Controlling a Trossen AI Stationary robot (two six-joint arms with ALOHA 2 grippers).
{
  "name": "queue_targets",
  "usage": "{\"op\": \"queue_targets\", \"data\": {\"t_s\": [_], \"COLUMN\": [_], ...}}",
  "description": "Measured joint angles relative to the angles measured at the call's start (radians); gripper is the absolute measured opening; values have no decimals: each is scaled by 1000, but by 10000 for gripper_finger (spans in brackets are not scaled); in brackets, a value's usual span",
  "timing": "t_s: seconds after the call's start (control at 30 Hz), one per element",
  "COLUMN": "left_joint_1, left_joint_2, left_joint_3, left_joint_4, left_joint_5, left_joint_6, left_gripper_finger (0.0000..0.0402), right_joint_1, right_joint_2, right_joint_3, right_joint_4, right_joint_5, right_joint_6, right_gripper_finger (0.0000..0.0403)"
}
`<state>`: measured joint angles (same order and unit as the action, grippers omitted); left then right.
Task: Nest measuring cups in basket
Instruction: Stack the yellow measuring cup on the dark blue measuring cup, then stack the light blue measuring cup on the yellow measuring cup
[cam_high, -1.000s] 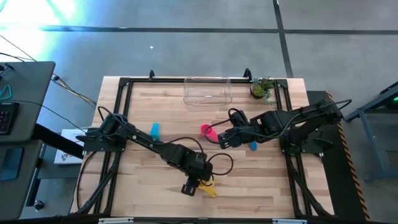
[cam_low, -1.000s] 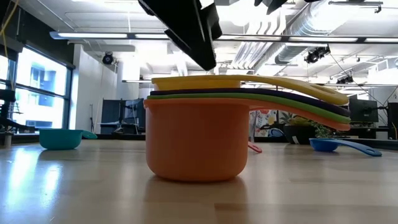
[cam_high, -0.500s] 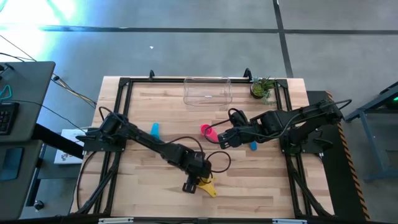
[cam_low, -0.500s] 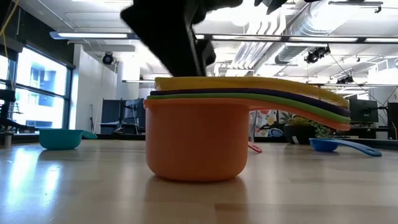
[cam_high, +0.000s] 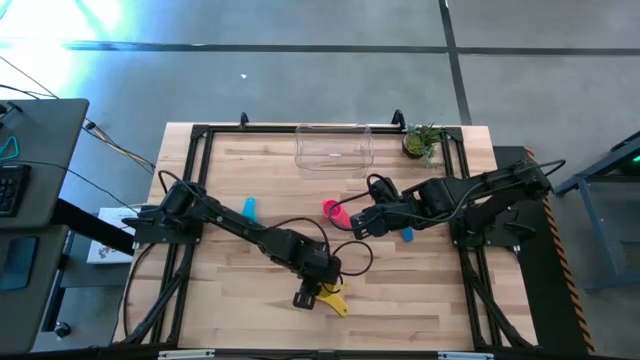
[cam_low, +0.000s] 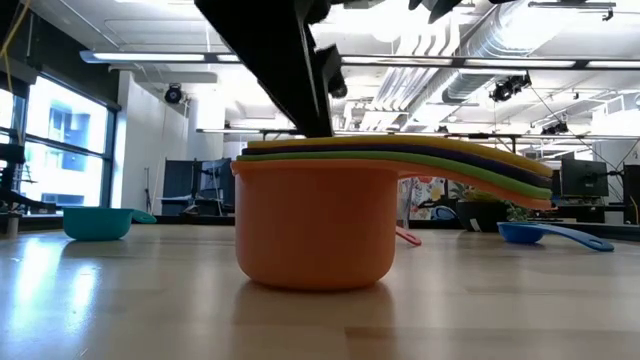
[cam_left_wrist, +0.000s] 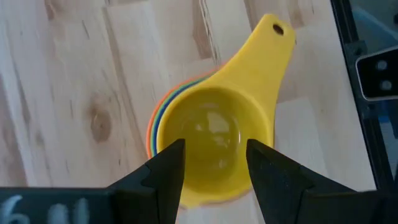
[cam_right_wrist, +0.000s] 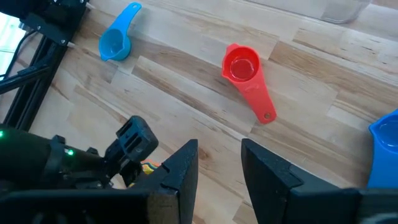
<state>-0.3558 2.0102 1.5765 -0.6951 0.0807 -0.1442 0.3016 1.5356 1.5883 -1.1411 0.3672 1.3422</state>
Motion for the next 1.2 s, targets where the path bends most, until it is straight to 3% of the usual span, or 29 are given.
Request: {"op": "queue_targets", "data": {"t_s": [0.3, 0.47, 0.6, 0.87, 1.2], "left_joint_1": [34, 47, 48, 48, 48], "left_joint_2": [-1, -17, -63, -231, -535], "left_joint_3": [119, 122, 97, -61, -370], "left_joint_4": [-232, -348, -402, -392, -348], "left_joint_5": [0, -14, -87, -141, -206], "left_joint_6": [-16, -11, -12, -86, -286], "left_gripper_finger": [161, 161, 161, 161, 161], "right_joint_1": [0, -3, -8, -28, -74], "right_joint_2": [0, -9, -11, -12, -12], "right_joint_3": [0, 0, 0, 0, 0], "right_joint_4": [0, -2, -10, -26, -30], "right_joint_5": [-3, -5, -4, -8, -58], "right_joint_6": [-14, -15, -15, -15, -41], "right_gripper_finger": [114, 114, 114, 114, 115]}}
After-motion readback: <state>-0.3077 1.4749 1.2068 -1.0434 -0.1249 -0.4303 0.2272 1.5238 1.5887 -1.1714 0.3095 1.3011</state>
